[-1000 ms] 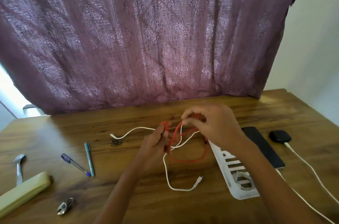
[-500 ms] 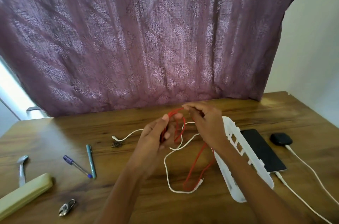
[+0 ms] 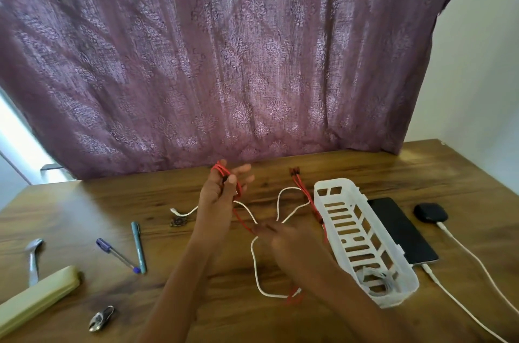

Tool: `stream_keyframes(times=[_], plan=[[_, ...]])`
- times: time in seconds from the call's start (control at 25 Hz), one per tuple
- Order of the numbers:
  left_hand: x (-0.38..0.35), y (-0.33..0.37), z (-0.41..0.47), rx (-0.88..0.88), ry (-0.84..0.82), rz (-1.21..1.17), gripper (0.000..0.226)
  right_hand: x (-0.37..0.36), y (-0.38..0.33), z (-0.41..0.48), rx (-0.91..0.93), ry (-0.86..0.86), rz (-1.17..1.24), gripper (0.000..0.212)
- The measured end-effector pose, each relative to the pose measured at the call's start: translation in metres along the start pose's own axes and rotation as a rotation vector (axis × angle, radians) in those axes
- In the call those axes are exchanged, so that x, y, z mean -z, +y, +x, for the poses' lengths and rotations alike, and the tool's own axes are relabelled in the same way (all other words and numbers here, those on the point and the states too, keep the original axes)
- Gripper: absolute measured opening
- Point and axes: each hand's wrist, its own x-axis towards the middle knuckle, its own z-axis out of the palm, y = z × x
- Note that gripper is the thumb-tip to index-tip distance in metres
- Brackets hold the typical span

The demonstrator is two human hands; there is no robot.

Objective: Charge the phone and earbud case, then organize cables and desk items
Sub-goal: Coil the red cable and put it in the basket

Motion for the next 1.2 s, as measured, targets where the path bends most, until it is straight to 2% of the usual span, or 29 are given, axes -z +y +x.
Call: stream_keyframes(times=[0.12, 0.24, 0.4, 0.56, 0.64, 0.72, 0.92, 1.04, 1.12, 1.2], plan=[[0.003, -0.006, -0.008, -0.003, -0.077, 0.231, 0.023, 0.022, 0.004, 0.002, 0.012, 0.043, -0.046, 0.026], [-0.001, -0.004, -0.017, 0.07, -0.188, 0.242, 0.029, 0.046, 0.015, 0.012, 0.039, 0.235, -0.035, 0.009], [-0.013, 0.003, -0.026, 0.182, -0.378, 0.158, 0.025, 0.064, 0.027, 0.026, 0.041, 0.394, 0.034, 0.019], [-0.018, 0.013, -0.027, 0.256, -0.436, 0.008, 0.025, 0.067, 0.045, 0.039, -0.053, 0.413, 0.366, 0.015], [-0.02, 0.015, -0.027, 0.272, -0.463, -0.037, 0.036, 0.062, 0.053, 0.042, -0.141, 0.407, 0.535, 0.01], [-0.021, 0.015, -0.027, 0.24, -0.437, -0.105, 0.046, 0.053, 0.057, 0.042, -0.213, 0.419, 0.623, 0.009], [-0.022, 0.024, -0.023, 0.216, -0.285, -0.365, 0.036, 0.021, 0.053, 0.031, -0.302, 0.418, 0.553, 0.025], [-0.017, 0.026, -0.014, 0.137, -0.167, -0.476, 0.038, 0.002, 0.043, 0.013, -0.378, 0.258, 0.482, 0.029], [-0.014, 0.022, -0.008, 0.117, -0.066, -0.461, 0.037, -0.01, 0.03, 0.0, -0.345, 0.163, 0.343, 0.031], [-0.012, 0.017, -0.008, 0.111, -0.022, -0.398, 0.032, -0.018, 0.018, -0.008, -0.234, 0.151, 0.18, 0.029]])
